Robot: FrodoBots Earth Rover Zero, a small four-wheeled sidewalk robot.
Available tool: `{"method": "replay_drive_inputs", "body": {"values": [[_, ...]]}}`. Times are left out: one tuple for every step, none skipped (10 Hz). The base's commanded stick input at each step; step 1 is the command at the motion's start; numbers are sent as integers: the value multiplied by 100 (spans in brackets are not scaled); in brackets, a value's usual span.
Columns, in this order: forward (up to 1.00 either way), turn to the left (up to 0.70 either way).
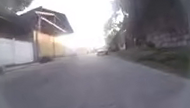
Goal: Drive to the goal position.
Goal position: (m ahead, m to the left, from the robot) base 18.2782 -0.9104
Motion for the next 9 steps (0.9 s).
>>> {"method": "replay_drive_inputs", "body": {"values": [[100,1],[100,1],[100,1],[100,1],[100,1],[100,1],[100,1],[100,1],[100,1]]}}
